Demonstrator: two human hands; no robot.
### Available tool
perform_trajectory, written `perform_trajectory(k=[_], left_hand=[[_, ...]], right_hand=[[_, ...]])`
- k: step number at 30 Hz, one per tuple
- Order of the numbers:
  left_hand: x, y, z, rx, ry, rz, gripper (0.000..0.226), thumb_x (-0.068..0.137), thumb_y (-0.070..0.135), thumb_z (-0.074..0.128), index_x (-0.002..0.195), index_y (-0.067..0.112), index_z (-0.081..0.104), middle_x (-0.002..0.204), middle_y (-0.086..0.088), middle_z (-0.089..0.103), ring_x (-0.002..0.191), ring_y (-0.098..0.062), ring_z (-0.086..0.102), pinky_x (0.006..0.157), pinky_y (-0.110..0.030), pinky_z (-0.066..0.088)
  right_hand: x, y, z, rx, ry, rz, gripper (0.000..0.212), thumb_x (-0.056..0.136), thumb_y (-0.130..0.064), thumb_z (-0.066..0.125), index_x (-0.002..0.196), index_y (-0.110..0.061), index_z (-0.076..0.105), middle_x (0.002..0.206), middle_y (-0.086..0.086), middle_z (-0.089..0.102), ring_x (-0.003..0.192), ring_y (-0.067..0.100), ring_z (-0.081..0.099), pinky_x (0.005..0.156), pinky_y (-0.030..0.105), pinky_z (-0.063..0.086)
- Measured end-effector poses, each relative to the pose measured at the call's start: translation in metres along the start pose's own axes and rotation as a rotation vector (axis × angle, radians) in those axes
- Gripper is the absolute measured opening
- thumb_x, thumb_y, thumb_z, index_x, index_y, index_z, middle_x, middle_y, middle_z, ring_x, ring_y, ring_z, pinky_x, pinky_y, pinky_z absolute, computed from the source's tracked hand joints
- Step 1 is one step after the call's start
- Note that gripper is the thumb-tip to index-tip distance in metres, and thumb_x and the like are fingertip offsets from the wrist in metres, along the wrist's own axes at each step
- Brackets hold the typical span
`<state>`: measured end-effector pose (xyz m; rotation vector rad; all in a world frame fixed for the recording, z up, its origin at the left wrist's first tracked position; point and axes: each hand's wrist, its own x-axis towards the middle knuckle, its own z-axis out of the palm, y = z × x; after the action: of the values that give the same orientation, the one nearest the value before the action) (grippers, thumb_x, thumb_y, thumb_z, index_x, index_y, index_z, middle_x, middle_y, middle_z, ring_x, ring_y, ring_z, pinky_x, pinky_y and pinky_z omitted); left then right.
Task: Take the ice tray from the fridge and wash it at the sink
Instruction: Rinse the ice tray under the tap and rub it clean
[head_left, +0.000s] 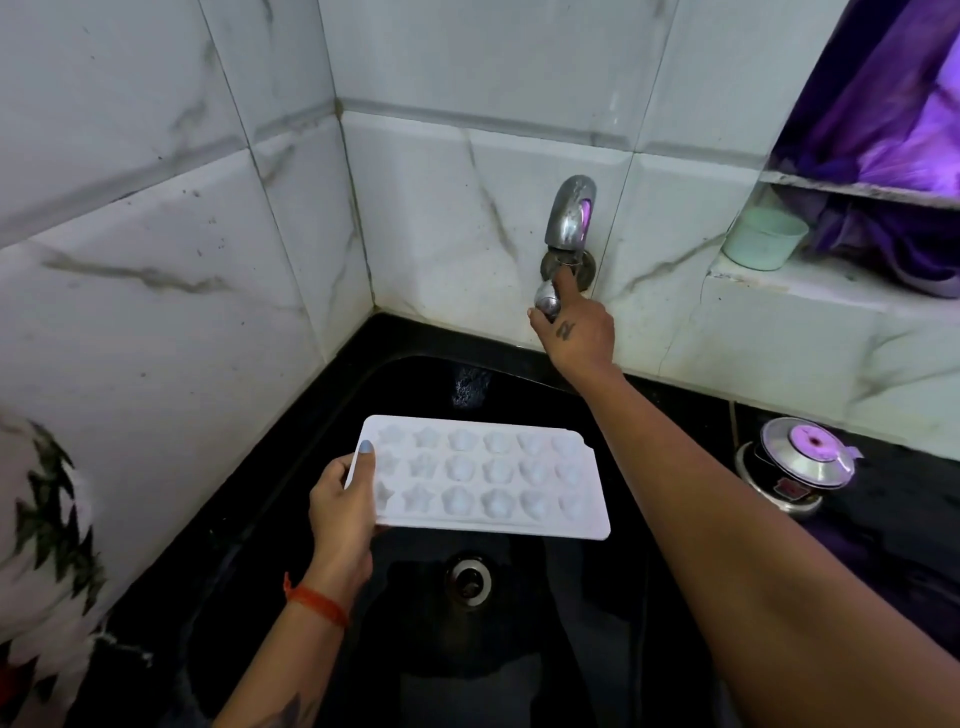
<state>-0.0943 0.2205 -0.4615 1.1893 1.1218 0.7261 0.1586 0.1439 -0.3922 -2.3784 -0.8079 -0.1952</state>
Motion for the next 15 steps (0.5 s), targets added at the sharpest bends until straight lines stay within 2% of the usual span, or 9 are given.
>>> perform_trajectory(k=[5, 13, 15], left_hand=[[-0.003, -0.005, -0.004, 0.008, -0.018, -0.001, 0.027, 0.092, 0.036, 0.057, 0.087, 0.01, 0.062, 0.094, -0.013, 0.069, 0.084, -0.029, 0.066, 0.077, -0.04, 0.054], [-0.009, -0.004, -0.011, -0.002, -0.033, -0.015, 0.026, 0.093, 0.032, 0.057, 0.087, 0.008, 0.062, 0.092, -0.013, 0.069, 0.082, -0.029, 0.066, 0.074, -0.038, 0.054], [-0.01, -0.004, -0.013, -0.012, -0.038, -0.024, 0.026, 0.092, 0.032, 0.058, 0.086, 0.008, 0.062, 0.092, -0.013, 0.069, 0.082, -0.029, 0.066, 0.074, -0.038, 0.054]], right_hand=[[0.004, 0.001, 0.0, -0.131, -0.024, -0.039, 0.046, 0.09, -0.028, 0.051, 0.134, -0.024, 0.041, 0.096, 0.022, 0.061, 0.089, 0.036, 0.058, 0.067, 0.029, 0.037], [-0.002, 0.0, -0.01, -0.127, -0.083, -0.03, 0.042, 0.093, -0.027, 0.053, 0.133, -0.021, 0.04, 0.102, 0.019, 0.06, 0.094, 0.036, 0.059, 0.071, 0.032, 0.041], [-0.009, 0.002, -0.014, -0.087, -0.123, -0.002, 0.047, 0.094, -0.03, 0.05, 0.139, -0.028, 0.034, 0.1, 0.015, 0.061, 0.091, 0.035, 0.06, 0.068, 0.032, 0.042]])
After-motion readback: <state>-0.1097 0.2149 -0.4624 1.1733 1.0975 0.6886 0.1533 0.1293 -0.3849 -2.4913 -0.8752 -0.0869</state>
